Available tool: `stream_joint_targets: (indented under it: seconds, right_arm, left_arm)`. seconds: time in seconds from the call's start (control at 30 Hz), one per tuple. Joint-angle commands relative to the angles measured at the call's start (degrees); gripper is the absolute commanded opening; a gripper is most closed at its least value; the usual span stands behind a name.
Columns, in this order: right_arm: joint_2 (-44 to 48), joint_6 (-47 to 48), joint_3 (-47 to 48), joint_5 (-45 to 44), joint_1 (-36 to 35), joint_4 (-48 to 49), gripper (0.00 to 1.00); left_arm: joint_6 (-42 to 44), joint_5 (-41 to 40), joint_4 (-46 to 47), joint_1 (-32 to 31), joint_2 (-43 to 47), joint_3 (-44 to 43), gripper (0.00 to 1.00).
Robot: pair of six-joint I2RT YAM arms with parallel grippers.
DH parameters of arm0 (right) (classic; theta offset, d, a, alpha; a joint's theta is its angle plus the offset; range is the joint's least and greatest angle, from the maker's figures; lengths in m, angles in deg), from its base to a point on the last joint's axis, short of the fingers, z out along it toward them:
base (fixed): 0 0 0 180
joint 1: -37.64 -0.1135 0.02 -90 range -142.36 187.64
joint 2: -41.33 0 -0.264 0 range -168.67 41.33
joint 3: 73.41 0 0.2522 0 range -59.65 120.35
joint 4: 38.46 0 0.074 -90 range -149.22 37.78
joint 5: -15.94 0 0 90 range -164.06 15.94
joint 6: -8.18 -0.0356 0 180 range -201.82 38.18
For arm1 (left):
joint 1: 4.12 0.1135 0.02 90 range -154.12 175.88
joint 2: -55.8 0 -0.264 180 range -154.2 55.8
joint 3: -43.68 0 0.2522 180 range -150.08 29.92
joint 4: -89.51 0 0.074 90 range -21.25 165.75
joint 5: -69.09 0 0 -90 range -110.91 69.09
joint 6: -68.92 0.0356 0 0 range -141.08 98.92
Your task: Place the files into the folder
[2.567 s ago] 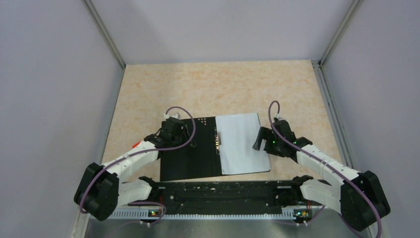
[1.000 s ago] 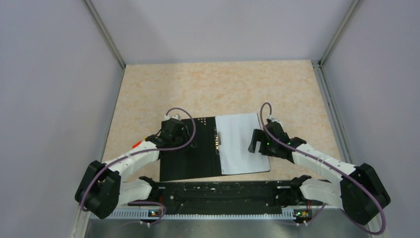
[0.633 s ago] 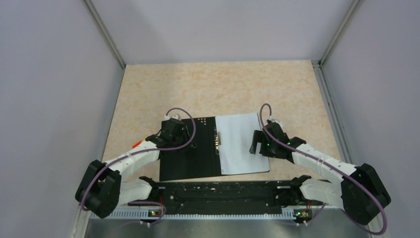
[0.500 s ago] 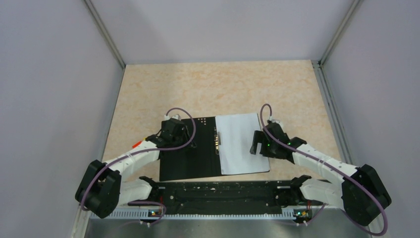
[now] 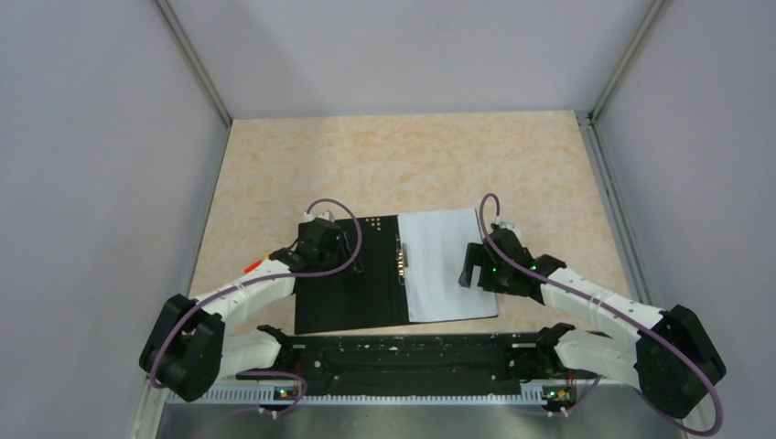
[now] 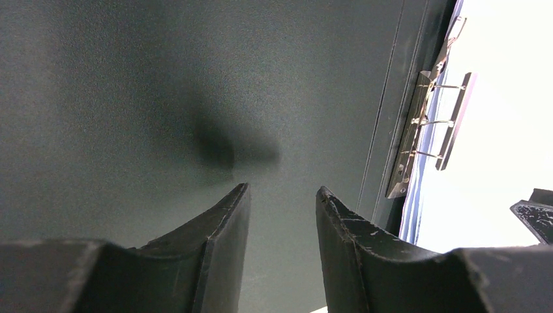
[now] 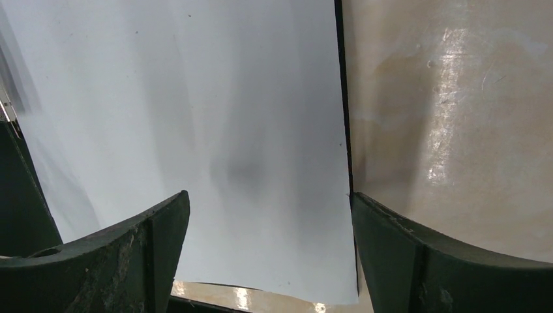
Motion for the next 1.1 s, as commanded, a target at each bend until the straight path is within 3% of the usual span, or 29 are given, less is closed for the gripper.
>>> stream_joint_targets:
  seconds: [0.0, 1.07]
  right_arm:
    - [0.75, -1.18, 2.51, -0.32, -1.38, 0.06, 0.91]
    - [0.21, -1.66, 3.02, -3.53, -2.40, -2.29, 0.92]
  left_arm:
    - [-0.70, -0.15, 2.08, -0.23, -0.39, 0.12, 0.47]
    - [-1.23, 0.15, 2.62, -0.23, -0.70, 0.28, 0.47]
